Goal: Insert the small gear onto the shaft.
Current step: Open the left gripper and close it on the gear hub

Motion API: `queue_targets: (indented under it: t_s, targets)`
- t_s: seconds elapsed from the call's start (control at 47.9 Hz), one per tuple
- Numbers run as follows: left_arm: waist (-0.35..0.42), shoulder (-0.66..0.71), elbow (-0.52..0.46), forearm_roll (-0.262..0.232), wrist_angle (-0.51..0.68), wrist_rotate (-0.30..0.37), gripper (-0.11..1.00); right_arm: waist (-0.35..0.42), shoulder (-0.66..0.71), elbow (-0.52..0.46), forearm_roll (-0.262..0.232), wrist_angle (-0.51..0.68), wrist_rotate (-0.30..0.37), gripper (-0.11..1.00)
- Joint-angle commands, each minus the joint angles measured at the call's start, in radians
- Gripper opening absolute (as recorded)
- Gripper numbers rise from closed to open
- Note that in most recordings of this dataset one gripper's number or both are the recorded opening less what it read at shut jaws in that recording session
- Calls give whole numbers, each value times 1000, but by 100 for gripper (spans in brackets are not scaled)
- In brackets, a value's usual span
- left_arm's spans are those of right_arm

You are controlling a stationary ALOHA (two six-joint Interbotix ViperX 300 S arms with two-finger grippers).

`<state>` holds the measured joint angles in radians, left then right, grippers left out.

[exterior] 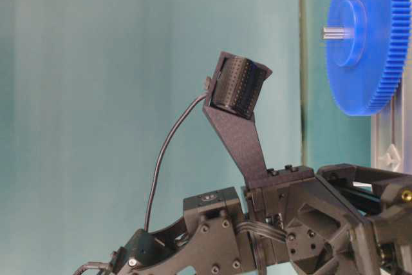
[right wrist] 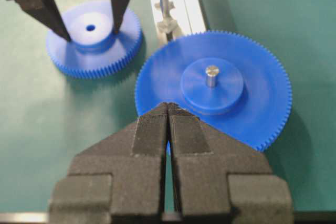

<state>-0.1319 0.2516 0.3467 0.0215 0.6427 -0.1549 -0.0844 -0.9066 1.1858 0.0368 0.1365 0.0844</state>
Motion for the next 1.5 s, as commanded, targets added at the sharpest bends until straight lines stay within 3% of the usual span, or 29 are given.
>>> queue_targets:
  t_s: [0.0, 0.564, 0.647, 0.773, 1.483]
  targets:
    - [-3, -14, -2, 5, -8, 0, 93, -3, 3, -11, 2, -9, 9, 3]
    - [-3, -14, 2, 5, 0, -2, 92, -2, 3, -9, 0, -9, 15, 3]
    - [-3, -18, -3, 5, 8, -2, 87, -2, 3, -9, 0, -9, 15, 3]
    - [-5, -25, -17, 5, 14, 12, 69, -3, 3, -9, 0, -9, 15, 3]
    - [-5, -51, -48, 5, 17, 18, 69, -3, 3, -5, 0, -8, 15, 3]
